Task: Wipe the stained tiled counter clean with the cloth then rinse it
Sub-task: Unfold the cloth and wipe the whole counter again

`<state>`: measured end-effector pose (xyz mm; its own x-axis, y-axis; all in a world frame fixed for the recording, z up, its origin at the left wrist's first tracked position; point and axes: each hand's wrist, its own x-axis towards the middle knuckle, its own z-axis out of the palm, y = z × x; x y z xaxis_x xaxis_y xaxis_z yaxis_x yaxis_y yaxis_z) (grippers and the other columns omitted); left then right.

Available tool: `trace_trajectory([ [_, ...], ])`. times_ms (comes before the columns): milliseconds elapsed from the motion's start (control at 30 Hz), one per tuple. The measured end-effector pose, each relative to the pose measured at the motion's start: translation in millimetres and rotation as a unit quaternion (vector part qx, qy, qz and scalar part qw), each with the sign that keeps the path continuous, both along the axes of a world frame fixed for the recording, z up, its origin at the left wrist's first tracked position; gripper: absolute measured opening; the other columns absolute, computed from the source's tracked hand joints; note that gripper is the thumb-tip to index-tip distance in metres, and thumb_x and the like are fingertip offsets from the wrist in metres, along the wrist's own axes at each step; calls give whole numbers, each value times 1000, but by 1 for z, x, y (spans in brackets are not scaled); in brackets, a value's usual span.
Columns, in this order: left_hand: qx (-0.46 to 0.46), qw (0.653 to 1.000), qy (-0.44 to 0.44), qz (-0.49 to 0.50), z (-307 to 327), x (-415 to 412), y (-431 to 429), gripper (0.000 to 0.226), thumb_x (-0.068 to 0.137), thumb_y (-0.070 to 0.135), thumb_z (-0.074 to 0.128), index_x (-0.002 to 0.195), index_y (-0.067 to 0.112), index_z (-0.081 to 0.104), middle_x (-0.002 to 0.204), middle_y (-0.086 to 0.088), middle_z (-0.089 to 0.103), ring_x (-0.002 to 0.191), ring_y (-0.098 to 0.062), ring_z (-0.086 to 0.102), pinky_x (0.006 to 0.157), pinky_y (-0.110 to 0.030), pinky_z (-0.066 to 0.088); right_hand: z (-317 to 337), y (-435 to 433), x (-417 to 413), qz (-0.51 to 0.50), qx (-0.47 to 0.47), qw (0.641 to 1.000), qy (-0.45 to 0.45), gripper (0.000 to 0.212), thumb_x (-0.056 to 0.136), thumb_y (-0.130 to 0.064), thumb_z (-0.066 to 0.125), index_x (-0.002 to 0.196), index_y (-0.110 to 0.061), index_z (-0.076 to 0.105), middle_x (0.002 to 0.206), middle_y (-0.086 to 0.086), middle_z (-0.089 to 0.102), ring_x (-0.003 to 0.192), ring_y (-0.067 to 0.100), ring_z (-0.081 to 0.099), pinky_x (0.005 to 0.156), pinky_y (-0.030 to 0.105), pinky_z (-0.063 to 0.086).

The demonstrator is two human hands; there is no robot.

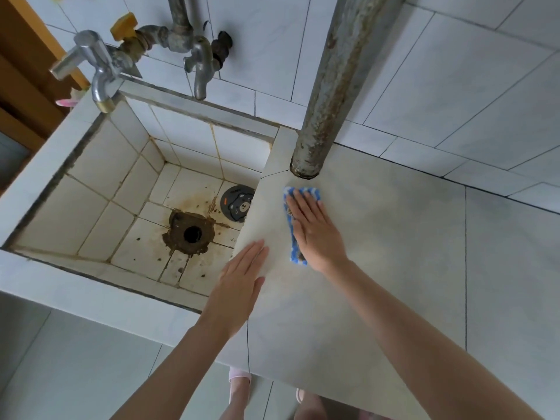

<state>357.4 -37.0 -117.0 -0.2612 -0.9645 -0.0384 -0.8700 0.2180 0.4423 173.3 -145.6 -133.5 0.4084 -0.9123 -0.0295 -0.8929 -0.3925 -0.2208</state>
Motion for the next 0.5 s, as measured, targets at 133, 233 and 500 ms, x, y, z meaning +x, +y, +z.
trace_trajectory([
  [133, 9, 1000, 3, -3, -7, -9, -17, 54, 94, 36, 24, 142, 13, 34, 150, -1, 30, 139, -17, 24, 110, -38, 25, -3, -24, -30, -45, -3, 998, 33, 53, 97, -25, 14, 145, -10, 30, 152, 4, 31, 142, 22, 25, 115, 33, 12],
  [233, 5, 1000, -9, -1, -8, -18, -26, 54, 95, 36, 22, 142, 12, 35, 150, -2, 30, 139, -18, 25, 110, -37, 21, -5, -44, -48, -100, -18, 993, 63, 57, 96, -28, 9, 148, -8, 18, 156, 7, 19, 145, 25, 14, 118, 35, 6],
  [500, -10, 1000, -16, 13, -6, -33, -31, 51, 94, 31, 27, 137, 9, 43, 145, -5, 39, 134, -16, 25, 108, -39, 20, 0, -91, -41, -134, 22, 990, 35, 54, 99, -28, 6, 150, -11, 4, 159, 3, 2, 146, 23, -5, 118, 34, -5],
])
